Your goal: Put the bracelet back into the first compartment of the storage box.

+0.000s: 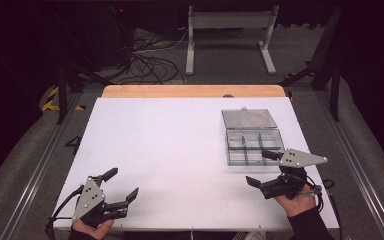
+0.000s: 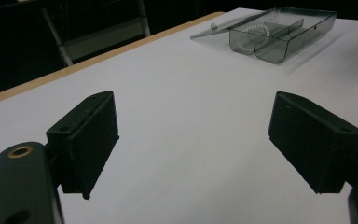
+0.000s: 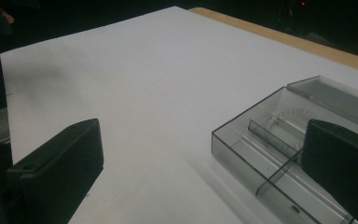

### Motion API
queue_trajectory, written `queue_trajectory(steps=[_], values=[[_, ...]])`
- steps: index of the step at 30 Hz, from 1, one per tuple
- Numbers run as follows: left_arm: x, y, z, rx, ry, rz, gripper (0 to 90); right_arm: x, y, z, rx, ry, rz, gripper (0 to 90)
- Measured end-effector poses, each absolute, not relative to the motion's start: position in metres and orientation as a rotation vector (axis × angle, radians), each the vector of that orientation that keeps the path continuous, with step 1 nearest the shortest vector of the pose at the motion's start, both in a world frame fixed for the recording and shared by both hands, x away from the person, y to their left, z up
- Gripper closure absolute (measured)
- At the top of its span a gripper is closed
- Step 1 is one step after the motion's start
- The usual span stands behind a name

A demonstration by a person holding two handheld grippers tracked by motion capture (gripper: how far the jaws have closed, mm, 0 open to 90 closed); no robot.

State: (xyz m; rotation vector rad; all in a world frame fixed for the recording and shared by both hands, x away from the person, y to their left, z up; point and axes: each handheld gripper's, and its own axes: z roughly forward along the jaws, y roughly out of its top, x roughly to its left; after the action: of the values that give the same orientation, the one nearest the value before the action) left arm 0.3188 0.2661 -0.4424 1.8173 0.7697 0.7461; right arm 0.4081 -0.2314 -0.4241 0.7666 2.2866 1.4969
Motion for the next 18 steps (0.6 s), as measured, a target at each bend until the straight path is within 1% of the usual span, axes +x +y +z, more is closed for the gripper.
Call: queue_trajectory(steps=[18], values=[[0.319, 0.265, -0.443, 1.818, 0.772, 0.738, 16.3, 0.401, -0.243, -0.458, 0.847, 2.340, 1.481, 0.0]])
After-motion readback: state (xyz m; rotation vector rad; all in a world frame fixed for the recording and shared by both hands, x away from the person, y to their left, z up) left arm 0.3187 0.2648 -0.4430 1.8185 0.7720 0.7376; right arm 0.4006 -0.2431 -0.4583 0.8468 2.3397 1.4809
